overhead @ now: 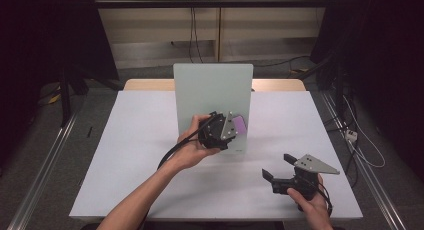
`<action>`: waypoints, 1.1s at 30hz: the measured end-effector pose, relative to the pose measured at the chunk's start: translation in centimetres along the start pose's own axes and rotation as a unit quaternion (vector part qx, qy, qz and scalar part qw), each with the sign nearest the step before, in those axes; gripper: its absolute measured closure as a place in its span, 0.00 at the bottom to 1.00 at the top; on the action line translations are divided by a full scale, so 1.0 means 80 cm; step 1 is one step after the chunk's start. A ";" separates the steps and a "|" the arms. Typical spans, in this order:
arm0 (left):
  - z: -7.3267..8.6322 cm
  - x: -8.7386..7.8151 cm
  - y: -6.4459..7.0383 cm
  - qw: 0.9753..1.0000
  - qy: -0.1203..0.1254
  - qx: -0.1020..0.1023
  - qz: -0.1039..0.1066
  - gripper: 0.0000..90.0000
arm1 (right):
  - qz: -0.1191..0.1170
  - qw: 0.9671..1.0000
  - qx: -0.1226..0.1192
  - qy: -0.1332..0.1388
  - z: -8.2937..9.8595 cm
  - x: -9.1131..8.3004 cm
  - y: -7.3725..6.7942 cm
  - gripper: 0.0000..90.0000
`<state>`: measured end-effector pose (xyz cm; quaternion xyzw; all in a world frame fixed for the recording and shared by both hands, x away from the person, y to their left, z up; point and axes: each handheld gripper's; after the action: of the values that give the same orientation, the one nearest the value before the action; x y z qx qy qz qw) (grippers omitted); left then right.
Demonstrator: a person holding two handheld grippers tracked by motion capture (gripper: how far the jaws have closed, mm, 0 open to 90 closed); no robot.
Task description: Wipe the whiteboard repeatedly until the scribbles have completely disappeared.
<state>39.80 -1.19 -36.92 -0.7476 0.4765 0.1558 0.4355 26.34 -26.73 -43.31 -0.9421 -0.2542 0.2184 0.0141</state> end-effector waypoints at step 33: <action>-0.008 0.003 0.001 1.000 0.001 -0.016 -0.009 0.45 | -0.001 1.000 -0.002 0.000 0.000 0.001 0.000 0.05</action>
<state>39.73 -1.84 -36.73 -0.7589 0.4676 0.1592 0.4244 26.36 -26.69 -43.32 -0.9418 -0.2559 0.2179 0.0128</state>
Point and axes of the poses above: each handheld gripper's, and its own axes: x roughly forward along the jaws, z roughly out of its underside, y roughly to its right, and after that the axes turned 1 degree about x, right-handed
